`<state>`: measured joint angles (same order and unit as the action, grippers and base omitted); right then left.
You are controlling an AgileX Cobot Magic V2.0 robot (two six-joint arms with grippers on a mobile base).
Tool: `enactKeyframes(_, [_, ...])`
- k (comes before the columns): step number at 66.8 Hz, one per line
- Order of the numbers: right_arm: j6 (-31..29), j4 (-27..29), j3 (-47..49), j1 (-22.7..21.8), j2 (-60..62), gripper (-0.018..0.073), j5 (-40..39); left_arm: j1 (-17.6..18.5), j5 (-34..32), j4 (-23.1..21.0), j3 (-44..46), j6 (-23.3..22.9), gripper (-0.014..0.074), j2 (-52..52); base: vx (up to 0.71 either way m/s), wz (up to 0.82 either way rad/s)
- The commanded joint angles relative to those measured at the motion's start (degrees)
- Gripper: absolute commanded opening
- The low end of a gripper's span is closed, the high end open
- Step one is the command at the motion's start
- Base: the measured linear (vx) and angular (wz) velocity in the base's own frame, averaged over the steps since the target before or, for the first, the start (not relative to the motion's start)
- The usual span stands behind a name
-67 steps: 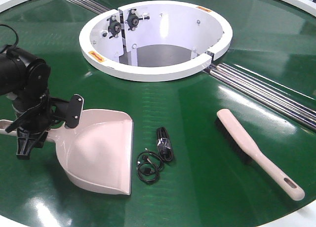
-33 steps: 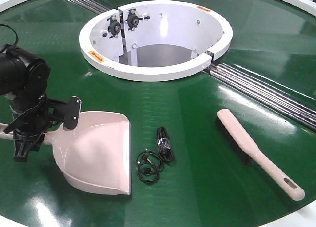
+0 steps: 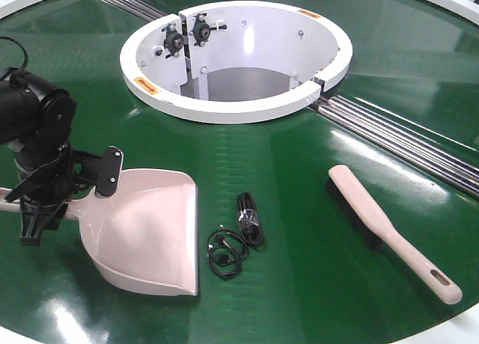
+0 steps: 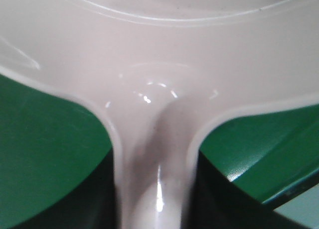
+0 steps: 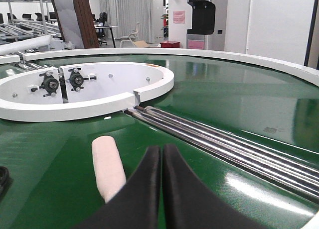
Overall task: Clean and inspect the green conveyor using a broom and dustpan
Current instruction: 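Hold the dustpan with the left gripper while the right arm moves toward the brush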
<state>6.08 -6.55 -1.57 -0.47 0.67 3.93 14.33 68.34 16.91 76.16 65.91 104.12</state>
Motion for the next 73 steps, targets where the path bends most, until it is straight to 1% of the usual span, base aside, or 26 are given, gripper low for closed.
enactKeyframes(1, [-1.7,-2.0,-0.2,0.0,0.6,-0.0008,-4.3,0.3,3.1,1.2,1.6,-0.2,-0.0007,-2.4,0.0,0.0])
enactKeyframes(7, [-6.1,-4.9,-0.2,0.0,0.6,-0.0008,-4.5,0.3,3.1,1.2,1.6,-0.2,-0.0007,-2.4,0.0,0.0])
enactKeyframes(13, [-7.7,-5.3,-0.1,0.0,0.6,-0.0008,-4.9,0.3,3.1,1.2,1.6,-0.2,-0.0007,-2.4,0.0,0.0])
enactKeyframes(21, [-7.3,-5.2,-0.1,0.0,0.6,-0.0008,-8.8,0.3,3.1,1.2,1.6,-0.2,-0.0007,-2.4,0.0,0.0])
enactKeyframes(27, [-4.8,-5.1,-0.1,0.1,0.6,-0.0008,-15.5,0.3,3.1,1.2,1.6,-0.2,-0.0007,-2.4,0.0,0.0])
enactKeyframes(31, [-4.2,-5.1,0.5,0.1,0.6,-0.0008,-19.4,0.3,3.1,1.2,1.6,-0.2,-0.0007,-2.4,0.0,0.0])
enactKeyframes(36, [-2.0,-5.1,3.3,0.1,0.2,-0.0008,-19.9,0.3,3.1,1.2,1.6,-0.2,-0.0007,-2.4,0.0,0.0])
enactKeyframes(41, [1.7,-5.3,7.6,0.1,-1.7,-0.0008,-16.5,0.3,3.1,1.2,1.6,-0.2,-0.0007,-2.4,0.0,0.0])
enactKeyframes(45, [3.1,-5.5,11.8,0.1,-4.2,-0.0008,-12.5,0.3,3.1,1.2,1.6,-0.2,-0.0007,-2.4,0.0,0.0])
enactKeyframes(55, [3.2,-5.4,22.3,0.1,-14.8,-0.0008,-2.4,0.3,3.1,1.2,1.6,-0.2,-0.0007,-2.4,0.0,0.0])
enactKeyframes(68, [3.2,-5.1,32.1,0.1,-27.4,-0.0008,14.7,0.3,3.1,1.2,1.6,-0.2,-0.0007,-2.4,0.0,0.0])
enactKeyframes(73, [2.6,-5.6,34.0,0.1,-30.9,-0.0008,17.2,0.3,3.1,1.2,1.6,-0.2,-0.0007,-2.4,0.0,0.0])
